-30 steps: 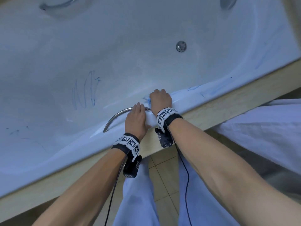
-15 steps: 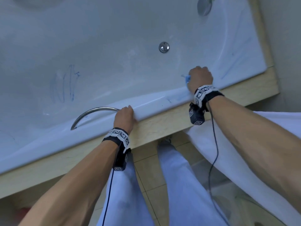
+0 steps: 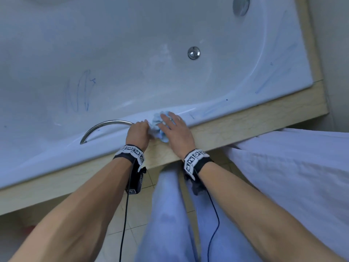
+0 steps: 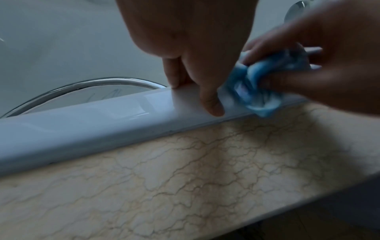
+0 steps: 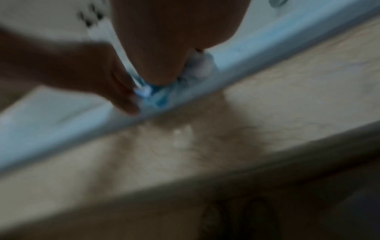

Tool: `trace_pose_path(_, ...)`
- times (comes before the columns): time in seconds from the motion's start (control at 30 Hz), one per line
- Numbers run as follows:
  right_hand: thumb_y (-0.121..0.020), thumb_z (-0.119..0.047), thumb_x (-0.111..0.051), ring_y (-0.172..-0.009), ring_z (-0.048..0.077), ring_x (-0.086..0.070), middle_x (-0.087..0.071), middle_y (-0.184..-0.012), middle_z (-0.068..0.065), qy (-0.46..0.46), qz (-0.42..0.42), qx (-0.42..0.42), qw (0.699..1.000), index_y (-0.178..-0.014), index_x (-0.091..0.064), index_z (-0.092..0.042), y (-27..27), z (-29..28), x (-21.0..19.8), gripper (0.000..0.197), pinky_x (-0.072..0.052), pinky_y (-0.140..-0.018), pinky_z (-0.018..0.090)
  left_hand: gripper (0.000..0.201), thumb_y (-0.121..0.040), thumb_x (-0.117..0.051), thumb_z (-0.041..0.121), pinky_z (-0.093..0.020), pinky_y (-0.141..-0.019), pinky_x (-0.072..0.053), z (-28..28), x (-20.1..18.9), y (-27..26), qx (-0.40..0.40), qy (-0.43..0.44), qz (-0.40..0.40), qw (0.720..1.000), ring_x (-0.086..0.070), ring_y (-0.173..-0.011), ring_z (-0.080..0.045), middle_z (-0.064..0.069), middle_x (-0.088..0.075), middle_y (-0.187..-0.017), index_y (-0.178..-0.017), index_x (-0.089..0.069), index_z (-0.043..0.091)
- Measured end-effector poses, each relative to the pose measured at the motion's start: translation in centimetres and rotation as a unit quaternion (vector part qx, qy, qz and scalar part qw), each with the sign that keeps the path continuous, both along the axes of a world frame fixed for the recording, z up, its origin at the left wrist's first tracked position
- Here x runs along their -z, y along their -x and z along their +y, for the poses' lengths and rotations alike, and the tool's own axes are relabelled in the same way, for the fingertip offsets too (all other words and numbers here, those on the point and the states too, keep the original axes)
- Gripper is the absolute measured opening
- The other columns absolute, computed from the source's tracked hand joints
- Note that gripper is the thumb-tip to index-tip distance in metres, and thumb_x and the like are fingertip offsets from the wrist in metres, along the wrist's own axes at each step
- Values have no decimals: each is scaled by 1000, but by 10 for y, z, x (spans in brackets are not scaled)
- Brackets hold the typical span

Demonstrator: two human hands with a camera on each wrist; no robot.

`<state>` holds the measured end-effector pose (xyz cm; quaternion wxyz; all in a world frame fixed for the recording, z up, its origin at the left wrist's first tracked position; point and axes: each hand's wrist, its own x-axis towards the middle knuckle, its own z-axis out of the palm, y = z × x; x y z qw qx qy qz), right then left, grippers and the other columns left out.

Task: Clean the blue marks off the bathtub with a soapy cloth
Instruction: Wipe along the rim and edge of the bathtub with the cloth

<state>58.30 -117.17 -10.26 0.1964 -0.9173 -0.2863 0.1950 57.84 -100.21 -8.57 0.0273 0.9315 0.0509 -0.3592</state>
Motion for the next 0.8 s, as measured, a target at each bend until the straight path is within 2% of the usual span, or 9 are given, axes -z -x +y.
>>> trace_pose_path(0.07, -84, -6, -54, -139, 36, -44, -50, -150, 8, -17, -36, -31, 999, -125, -65, -15, 1, -13, 13, 44, -37, -114, 49, 23, -79, -55, -2, -41, -69, -46, 3, 3, 0, 0, 0, -2, 1000, -62, -88, -36, -16, -66, -92, -101, -56, 6)
trace_pose_path(0.13, -79, 1, -62, -139, 36, -44, -50, -150, 8, -16, -47, -43, 998, -128, -63, -15, -10, -21, 18, 51, -38, -113, 50, 22, -79, -56, -1, -40, -65, -43, 2, 4, -1, 7, -5, -5, 1000, -62, -86, -37, -16, -66, -91, -100, -56, 6)
trace_pose_path(0.2, -74, 2, -69, -139, 35, -43, -49, -150, 9, -1, -50, -16, 999, -131, -61, -15, -25, -33, 18, 60, -36, -115, 48, 21, -80, -54, -3, -38, -62, -39, 0, 1, -2, 6, -11, -1, 1000, -62, -86, -37, -16, -66, -91, -100, -56, 5)
trace_pose_path(0.27, -72, 2, -69, -138, 35, -43, -50, -149, 7, 2, -53, 41, 998, -132, -60, -16, -44, -55, 19, 64, -35, -116, 46, 22, -81, -52, -6, -37, -62, -38, -1, -1, -3, -3, -13, 2, 1000, -62, -86, -39, -18, -65, -91, -101, -56, 4)
trace_pose_path(0.43, -83, 2, -57, -139, 34, -43, -50, -149, 6, 6, -95, 63, 993, -132, -61, -18, -79, -142, 25, 53, -39, -113, 44, 20, -81, -50, -7, -36, -61, -39, -4, -4, -7, -12, -19, 11, 1000, -63, -85, -39, -18, -64, -89, -97, -57, 3)
trace_pose_path(0.5, -85, 1, -56, -139, 36, -42, -50, -150, 8, 20, -120, 108, 987, -131, -61, -17, -99, -183, 28, 50, -38, -114, 43, 19, -81, -52, -7, -36, -61, -40, -5, -6, -10, -11, -22, 23, 999, -63, -85, -38, -17, -64, -89, -95, -59, 3)
trace_pose_path(0.6, -87, 1, -57, -142, 34, -37, -46, -153, 8, 49, -125, 124, 983, -132, -61, -17, -130, -234, 19, 48, -39, -113, 40, 12, -79, -63, -4, -37, -64, -50, -9, -11, -19, -2, -23, 52, 998, -63, -82, -36, -15, -64, -85, -85, -61, 6)
trace_pose_path(0.7, -85, 3, -60, -142, 32, -38, -46, -153, 6, 82, -95, 76, 989, -130, -61, -17, -148, -245, 4, 49, -51, -100, 44, 27, -74, -80, 13, -37, -67, -54, -15, -19, -37, 2, -7, 79, 997, -64, -81, -33, -13, -63, -83, -77, -54, 10)
trace_pose_path(0.8, -84, -1, -55, -142, 35, -39, -47, -153, 8, 67, -88, 109, 988, -134, -59, -14, -135, -222, -7, 52, -48, -105, 47, 51, -61, -90, 44, -35, -66, -53, -30, -27, -56, -67, 40, 62, 995, -60, -76, -30, -8, -58, -80, -78, -54, 11)
